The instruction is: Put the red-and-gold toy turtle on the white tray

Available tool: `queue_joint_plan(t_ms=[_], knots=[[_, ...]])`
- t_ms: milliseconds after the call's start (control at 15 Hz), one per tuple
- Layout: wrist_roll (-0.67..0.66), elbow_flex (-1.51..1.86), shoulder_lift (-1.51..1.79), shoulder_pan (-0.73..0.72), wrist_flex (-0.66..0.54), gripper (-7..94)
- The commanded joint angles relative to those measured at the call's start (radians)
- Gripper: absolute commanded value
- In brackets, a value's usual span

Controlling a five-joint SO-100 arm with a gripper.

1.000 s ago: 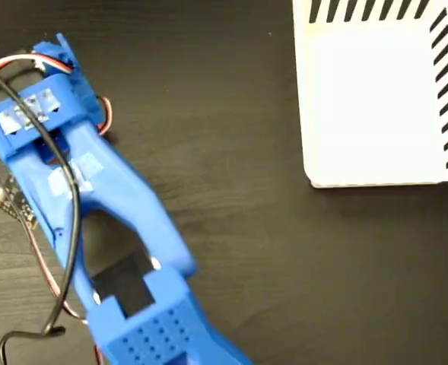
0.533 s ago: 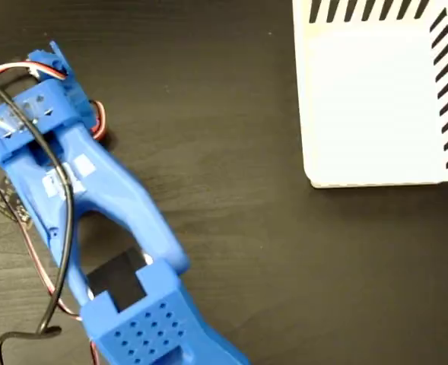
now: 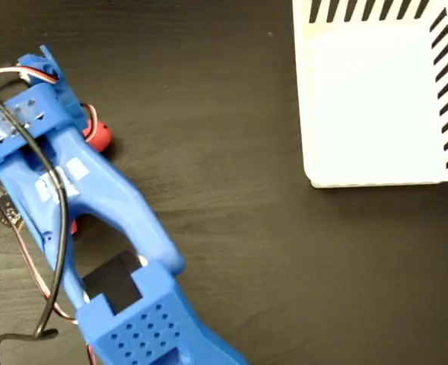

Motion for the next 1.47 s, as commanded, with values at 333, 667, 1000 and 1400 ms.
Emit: queue_joint_plan(t_ms=[333, 667, 1000, 1400], knots=[[0.103, 0.026, 0.344, -0.041, 0.048, 0], [0.224, 0.178, 0.706, -0.049, 0.061, 0], [0.213, 0.327, 0.956, 0.114, 0.048, 0], [0.268, 0.285, 0.994, 0.523, -0.037, 0]])
